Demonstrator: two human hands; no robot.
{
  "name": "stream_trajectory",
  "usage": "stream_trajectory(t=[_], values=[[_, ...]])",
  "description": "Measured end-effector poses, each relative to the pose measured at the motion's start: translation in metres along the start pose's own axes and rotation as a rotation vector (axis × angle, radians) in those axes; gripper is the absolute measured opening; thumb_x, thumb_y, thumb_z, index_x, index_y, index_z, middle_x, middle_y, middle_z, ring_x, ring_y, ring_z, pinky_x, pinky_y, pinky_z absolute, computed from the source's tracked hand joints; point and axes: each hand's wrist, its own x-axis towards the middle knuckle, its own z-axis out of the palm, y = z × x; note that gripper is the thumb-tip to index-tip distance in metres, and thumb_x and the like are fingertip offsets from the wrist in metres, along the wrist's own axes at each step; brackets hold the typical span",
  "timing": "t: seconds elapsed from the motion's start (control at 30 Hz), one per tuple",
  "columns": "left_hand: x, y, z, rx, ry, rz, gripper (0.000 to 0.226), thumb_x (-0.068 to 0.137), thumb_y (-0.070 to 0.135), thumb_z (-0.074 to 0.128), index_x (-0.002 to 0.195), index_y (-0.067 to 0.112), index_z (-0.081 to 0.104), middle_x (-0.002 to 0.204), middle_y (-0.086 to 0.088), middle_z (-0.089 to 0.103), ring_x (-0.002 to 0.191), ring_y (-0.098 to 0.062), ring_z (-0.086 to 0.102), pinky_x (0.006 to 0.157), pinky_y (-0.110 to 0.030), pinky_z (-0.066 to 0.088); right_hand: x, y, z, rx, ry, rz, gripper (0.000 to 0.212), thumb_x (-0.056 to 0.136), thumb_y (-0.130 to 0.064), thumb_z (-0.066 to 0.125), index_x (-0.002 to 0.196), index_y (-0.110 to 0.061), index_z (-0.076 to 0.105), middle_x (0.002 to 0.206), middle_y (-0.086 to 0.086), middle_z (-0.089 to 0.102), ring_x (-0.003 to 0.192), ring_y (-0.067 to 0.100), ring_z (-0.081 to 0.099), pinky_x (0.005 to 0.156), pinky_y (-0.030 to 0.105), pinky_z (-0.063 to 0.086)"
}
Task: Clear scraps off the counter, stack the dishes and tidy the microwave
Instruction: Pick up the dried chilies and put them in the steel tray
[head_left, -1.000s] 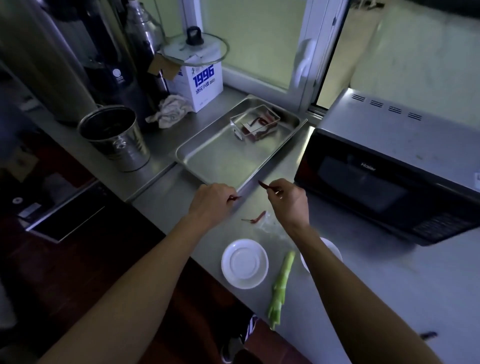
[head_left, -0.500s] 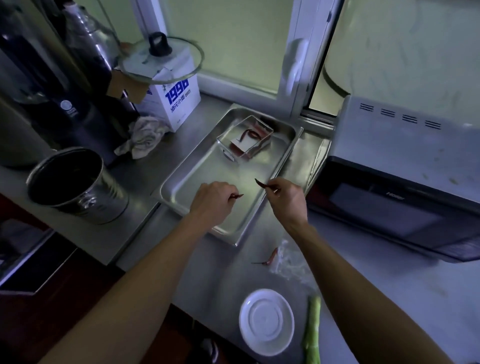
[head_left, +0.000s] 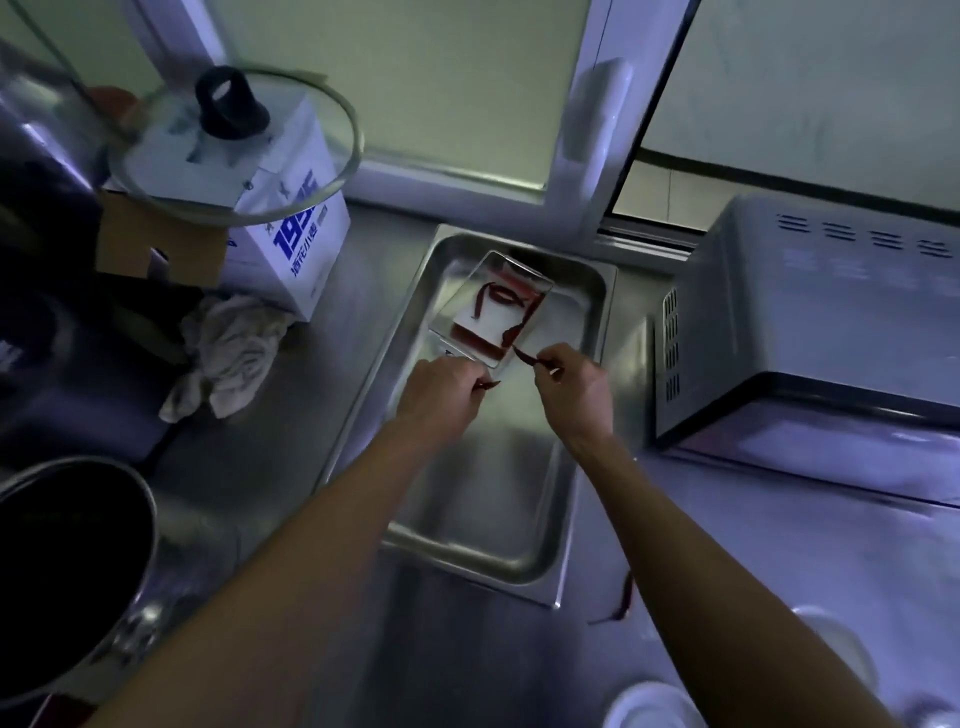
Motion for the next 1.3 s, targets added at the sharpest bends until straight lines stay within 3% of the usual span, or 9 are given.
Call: stream_trajectory(t=[0.37, 0.5, 0.6, 0.67, 0.73, 0.8, 0.83, 1.0, 1.3], values=[[0.083, -0.048, 0.004, 0.013, -0.072, 0.081, 0.025, 0.097, 0.019, 0.056, 0.117, 0.020, 0.071, 0.109, -0.003, 0.071, 0.103, -0.025, 0.064, 0.090, -0.043, 0.050, 0.072, 0.001, 0.053, 0.039, 0.012, 0.135, 0.010, 0.093, -0.017, 0.065, 0.102, -0.018, 0.069, 0.093, -0.002, 0.074, 0.082, 0.014, 0.069, 0.070, 0.034, 0.059], [0.107, -0.055, 0.006, 0.075, -0.128, 0.116, 0.025, 0.099, 0.019, 0.054, 0.118, 0.020, 0.070, 0.109, -0.003, 0.071, 0.102, -0.024, 0.064, 0.091, -0.042, 0.049, 0.094, 0.007, 0.064, 0.107, -0.024, 0.201, 0.012, 0.094, -0.017, 0.062, 0.101, -0.024, 0.068, 0.085, -0.008, 0.073, 0.075, 0.002, 0.070, 0.070, 0.030, 0.060], [0.122, -0.056, 0.010, 0.133, -0.125, 0.165, 0.026, 0.099, 0.021, 0.054, 0.119, 0.021, 0.069, 0.110, -0.002, 0.071, 0.100, -0.023, 0.064, 0.090, -0.040, 0.049, 0.110, 0.013, 0.069, 0.009, -0.009, 0.168, 0.014, 0.094, -0.018, 0.065, 0.104, -0.025, 0.070, 0.085, -0.011, 0.069, 0.068, -0.011, 0.064, 0.061, 0.005, 0.048], [0.134, -0.056, 0.015, 0.128, -0.142, 0.187, 0.025, 0.098, 0.020, 0.055, 0.119, 0.021, 0.069, 0.110, -0.003, 0.071, 0.101, -0.023, 0.063, 0.091, -0.039, 0.048, 0.121, 0.016, 0.072, -0.045, 0.018, 0.135, 0.013, 0.091, -0.016, 0.068, 0.102, -0.023, 0.072, 0.085, -0.010, 0.066, 0.075, -0.021, 0.059, 0.063, -0.002, 0.043], [0.146, -0.057, 0.023, 0.152, -0.167, 0.214, 0.026, 0.098, 0.019, 0.055, 0.120, 0.021, 0.069, 0.111, -0.003, 0.071, 0.103, -0.023, 0.063, 0.092, -0.039, 0.046, 0.129, 0.021, 0.076, -0.092, 0.034, 0.087, 0.012, 0.090, -0.016, 0.070, 0.101, -0.023, 0.073, 0.089, -0.006, 0.069, 0.079, -0.006, 0.062, 0.080, 0.016, 0.053], [0.155, -0.061, 0.031, 0.165, -0.173, 0.248, 0.027, 0.097, 0.017, 0.054, 0.119, 0.020, 0.070, 0.110, -0.004, 0.071, 0.102, -0.023, 0.063, 0.091, -0.040, 0.046, 0.136, 0.027, 0.079, -0.102, 0.058, 0.059, 0.013, 0.089, -0.017, 0.071, 0.101, -0.022, 0.073, 0.092, -0.005, 0.072, 0.085, -0.001, 0.057, 0.093, 0.038, 0.054], [0.158, -0.063, 0.034, 0.156, -0.179, 0.261, 0.027, 0.097, 0.016, 0.054, 0.119, 0.019, 0.070, 0.109, -0.005, 0.072, 0.101, -0.024, 0.063, 0.091, -0.041, 0.047, 0.138, 0.029, 0.080, -0.099, 0.060, 0.058, 0.014, 0.089, -0.017, 0.071, 0.102, -0.022, 0.073, 0.095, -0.005, 0.072, 0.089, 0.001, 0.058, 0.095, 0.042, 0.053], [0.168, -0.061, 0.048, 0.086, -0.201, 0.350, 0.027, 0.095, 0.015, 0.054, 0.114, 0.016, 0.073, 0.104, -0.006, 0.072, 0.096, -0.028, 0.066, 0.088, -0.042, 0.049, 0.148, 0.035, 0.083, -0.102, 0.024, 0.073, 0.014, 0.090, -0.019, 0.070, 0.104, -0.020, 0.074, 0.101, -0.003, 0.073, 0.103, 0.016, 0.061, 0.099, 0.046, 0.047], [0.170, -0.072, 0.058, 0.156, -0.208, 0.392, 0.030, 0.093, 0.016, 0.052, 0.114, 0.015, 0.072, 0.107, -0.005, 0.072, 0.099, -0.027, 0.062, 0.090, -0.041, 0.044, 0.156, 0.031, 0.087, -0.128, 0.001, 0.081, 0.016, 0.090, -0.021, 0.069, 0.104, -0.023, 0.075, 0.100, -0.006, 0.073, 0.104, 0.017, 0.060, 0.097, 0.044, 0.047]])
